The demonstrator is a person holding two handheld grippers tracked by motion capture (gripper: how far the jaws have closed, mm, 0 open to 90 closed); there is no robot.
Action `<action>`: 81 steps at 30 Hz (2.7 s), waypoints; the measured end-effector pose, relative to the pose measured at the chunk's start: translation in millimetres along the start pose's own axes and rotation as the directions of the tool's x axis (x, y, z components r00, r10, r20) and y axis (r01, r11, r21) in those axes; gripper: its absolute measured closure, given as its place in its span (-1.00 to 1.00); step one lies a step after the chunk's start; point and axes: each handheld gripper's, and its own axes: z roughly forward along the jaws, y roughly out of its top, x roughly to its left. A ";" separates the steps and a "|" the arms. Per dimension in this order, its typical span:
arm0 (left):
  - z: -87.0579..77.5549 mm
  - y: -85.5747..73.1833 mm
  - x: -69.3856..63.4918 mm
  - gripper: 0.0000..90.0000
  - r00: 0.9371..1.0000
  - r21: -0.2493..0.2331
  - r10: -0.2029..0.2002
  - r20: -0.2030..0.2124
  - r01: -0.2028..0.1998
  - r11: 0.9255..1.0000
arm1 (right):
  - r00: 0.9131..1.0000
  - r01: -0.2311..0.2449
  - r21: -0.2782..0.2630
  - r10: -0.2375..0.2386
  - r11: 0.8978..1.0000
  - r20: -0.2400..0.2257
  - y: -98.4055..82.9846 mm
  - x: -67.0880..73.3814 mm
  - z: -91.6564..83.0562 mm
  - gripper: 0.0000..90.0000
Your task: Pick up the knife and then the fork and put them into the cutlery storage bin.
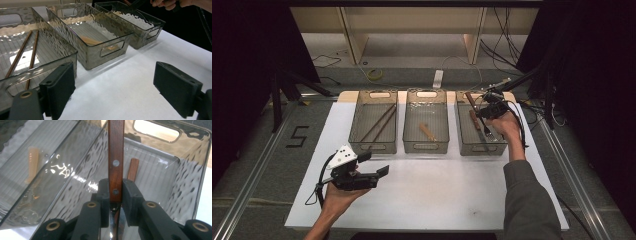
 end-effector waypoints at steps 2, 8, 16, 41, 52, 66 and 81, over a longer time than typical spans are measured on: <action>0.0 -0.1 0.0 -0.63 1.000 0.000 0.000 0.000 0.000 1.000 | 1.000 -0.002 0.001 0.002 1.000 0.003 -1.0 -0.7 1.6 0.73; -0.1 0.0 -0.1 -0.63 1.000 0.000 0.002 -0.001 -0.002 1.000 | 1.000 -0.009 0.004 0.009 1.000 0.010 0.0 -0.1 5.4 0.72; -0.3 -0.2 0.1 -0.63 1.000 0.001 0.002 0.000 -0.002 1.000 | 1.000 -0.011 0.060 0.010 0.998 0.017 0.1 2.8 13.0 0.27; 0.1 -0.3 -0.2 -0.63 1.000 0.001 0.003 -0.001 -0.003 1.000 | 0.997 0.051 -0.049 -0.053 0.997 -0.049 -15.1 30.8 -18.4 -0.18; -0.1 -0.5 -0.7 -0.63 1.000 0.005 0.005 0.001 -0.005 1.000 | 0.990 0.088 -0.137 -0.102 0.987 -0.097 -32.9 54.2 -39.1 -0.29; 0.9 -0.9 -1.2 -0.63 1.000 0.009 0.010 0.002 -0.010 1.000 | 0.972 0.128 -0.228 -0.167 0.965 -0.162 -61.1 89.8 -54.8 -0.33; 1.3 -0.7 -2.0 -0.63 1.000 0.011 0.012 0.010 -0.012 1.000 | 0.957 0.092 -0.313 -0.171 0.945 -0.235 -94.6 109.4 -65.0 -0.34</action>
